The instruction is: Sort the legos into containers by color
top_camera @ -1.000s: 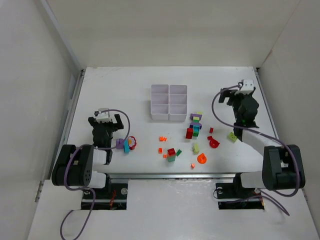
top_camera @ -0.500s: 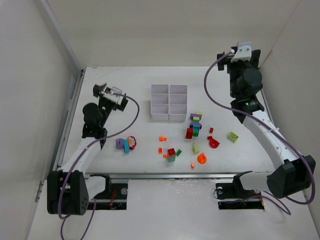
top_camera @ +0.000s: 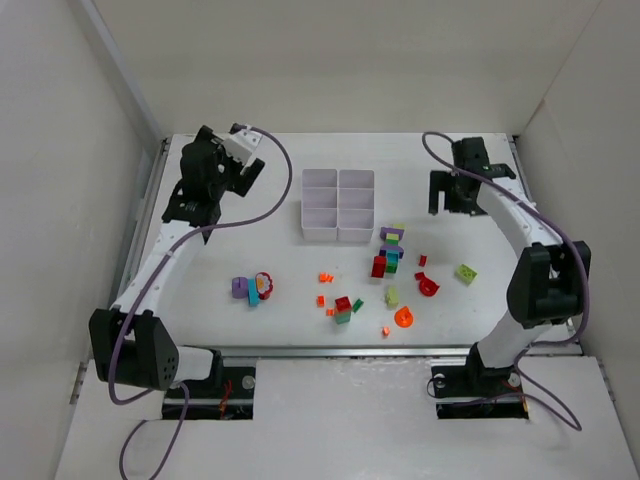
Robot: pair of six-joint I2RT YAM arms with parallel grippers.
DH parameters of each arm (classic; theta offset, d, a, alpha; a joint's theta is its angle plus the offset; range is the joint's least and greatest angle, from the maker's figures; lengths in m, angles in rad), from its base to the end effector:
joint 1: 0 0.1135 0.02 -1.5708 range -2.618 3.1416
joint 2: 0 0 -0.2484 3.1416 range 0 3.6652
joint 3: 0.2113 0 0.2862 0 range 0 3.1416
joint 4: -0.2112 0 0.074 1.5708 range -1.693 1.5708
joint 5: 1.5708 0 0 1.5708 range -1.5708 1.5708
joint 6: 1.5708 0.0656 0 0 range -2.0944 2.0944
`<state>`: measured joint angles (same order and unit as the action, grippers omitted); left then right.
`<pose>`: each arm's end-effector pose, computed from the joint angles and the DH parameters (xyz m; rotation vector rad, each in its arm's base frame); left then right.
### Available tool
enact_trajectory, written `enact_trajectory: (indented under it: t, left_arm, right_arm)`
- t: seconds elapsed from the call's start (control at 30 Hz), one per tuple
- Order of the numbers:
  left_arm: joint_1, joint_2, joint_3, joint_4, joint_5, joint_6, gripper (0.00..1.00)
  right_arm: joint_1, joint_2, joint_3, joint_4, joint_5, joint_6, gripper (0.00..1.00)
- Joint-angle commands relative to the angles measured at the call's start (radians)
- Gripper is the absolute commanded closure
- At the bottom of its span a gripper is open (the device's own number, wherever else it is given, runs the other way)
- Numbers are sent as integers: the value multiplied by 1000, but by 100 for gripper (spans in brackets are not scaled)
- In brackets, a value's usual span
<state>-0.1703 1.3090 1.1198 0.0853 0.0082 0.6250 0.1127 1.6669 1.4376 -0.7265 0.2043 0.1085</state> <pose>0.3751 -0.0651 0.3453 0.6585 1.5517 0.3357 0.4087 0.0329 0.2427 0.0763 2.5044 -0.1673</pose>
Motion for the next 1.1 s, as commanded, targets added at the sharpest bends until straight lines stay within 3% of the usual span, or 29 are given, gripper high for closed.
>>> enact_trajectory:
  t: [0.0, 0.17, 0.4, 0.93, 1.07]
  left_arm:
    - [-11, -5, 37, -219, 107, -88, 0]
    - [-34, -24, -26, -162, 127, -122, 0]
    - [-69, -43, -58, -133, 92, -122, 0]
    - [-78, -43, -58, -105, 62, -120, 0]
    - [-78, -43, -49, -105, 53, -120, 0]
  right_arm:
    - [-88, -88, -41, -143, -32, 193, 0]
    - [-157, -125, -193, -177, 60, 484, 0]
    - [-157, -116, -353, -131, 87, 704, 0]
    - [-157, -42, -454, -30, 61, 706, 19]
    - [-157, -33, -454, -21, 80, 697, 30]
